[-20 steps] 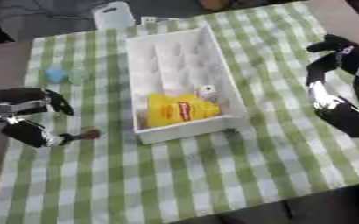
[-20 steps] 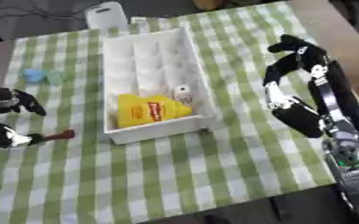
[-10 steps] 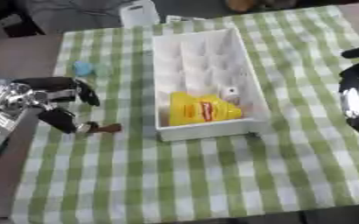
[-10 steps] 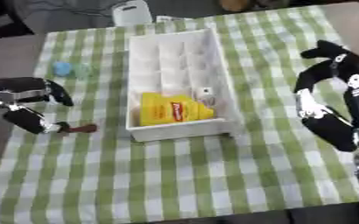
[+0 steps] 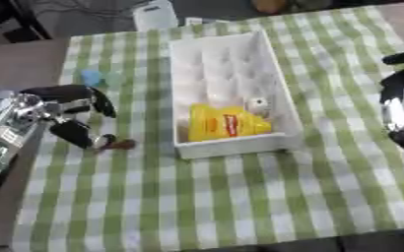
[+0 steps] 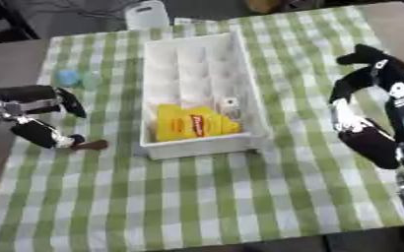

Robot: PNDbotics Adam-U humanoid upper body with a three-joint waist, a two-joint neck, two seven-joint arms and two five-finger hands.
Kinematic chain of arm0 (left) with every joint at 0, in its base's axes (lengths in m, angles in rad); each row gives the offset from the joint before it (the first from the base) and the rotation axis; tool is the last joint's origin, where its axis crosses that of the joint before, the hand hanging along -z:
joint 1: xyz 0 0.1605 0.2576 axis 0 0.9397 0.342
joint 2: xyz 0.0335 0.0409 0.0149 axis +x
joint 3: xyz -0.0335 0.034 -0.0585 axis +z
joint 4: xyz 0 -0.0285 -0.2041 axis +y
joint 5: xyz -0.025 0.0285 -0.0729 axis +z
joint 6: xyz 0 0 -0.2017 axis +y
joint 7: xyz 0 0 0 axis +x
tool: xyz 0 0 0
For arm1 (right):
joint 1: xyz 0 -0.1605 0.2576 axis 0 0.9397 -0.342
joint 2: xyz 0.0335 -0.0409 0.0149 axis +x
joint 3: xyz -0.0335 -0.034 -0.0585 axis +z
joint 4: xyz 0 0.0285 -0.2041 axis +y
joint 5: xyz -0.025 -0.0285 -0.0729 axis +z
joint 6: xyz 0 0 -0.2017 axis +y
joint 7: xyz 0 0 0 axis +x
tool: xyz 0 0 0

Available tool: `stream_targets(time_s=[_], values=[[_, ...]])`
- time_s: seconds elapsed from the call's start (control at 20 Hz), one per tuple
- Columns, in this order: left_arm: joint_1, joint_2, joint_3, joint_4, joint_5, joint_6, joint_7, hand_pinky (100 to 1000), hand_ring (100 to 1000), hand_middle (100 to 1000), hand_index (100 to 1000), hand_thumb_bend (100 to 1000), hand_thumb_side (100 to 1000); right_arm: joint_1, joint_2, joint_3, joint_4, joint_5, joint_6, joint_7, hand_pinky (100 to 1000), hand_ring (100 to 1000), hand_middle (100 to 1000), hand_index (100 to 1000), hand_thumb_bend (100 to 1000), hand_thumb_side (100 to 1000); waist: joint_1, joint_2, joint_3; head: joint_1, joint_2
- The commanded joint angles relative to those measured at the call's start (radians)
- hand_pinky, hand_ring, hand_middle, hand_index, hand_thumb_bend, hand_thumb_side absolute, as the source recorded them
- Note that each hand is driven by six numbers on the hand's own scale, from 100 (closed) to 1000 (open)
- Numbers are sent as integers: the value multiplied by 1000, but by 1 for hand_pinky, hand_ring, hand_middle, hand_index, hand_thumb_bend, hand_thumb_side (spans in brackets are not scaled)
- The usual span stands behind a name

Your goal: Pick up objects on the table and place them in the box.

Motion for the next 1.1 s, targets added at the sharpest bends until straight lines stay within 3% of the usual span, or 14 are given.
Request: stream_targets(time_s=[0.05, 1.1], values=[[-19, 3, -7, 4, -25, 1, 13, 797, 822, 691, 795, 444, 426, -8, -21, -1, -24, -3, 1, 2, 563, 609, 726, 939, 100, 508, 13, -27, -1, -3, -2], [-15, -11, -16, 51, -88, 5, 41, 794, 812, 639, 759, 461, 394, -10, -21, -2, -24, -4, -3, 0, 564, 610, 726, 940, 100, 504, 8, -25, -1, -9, -2]])
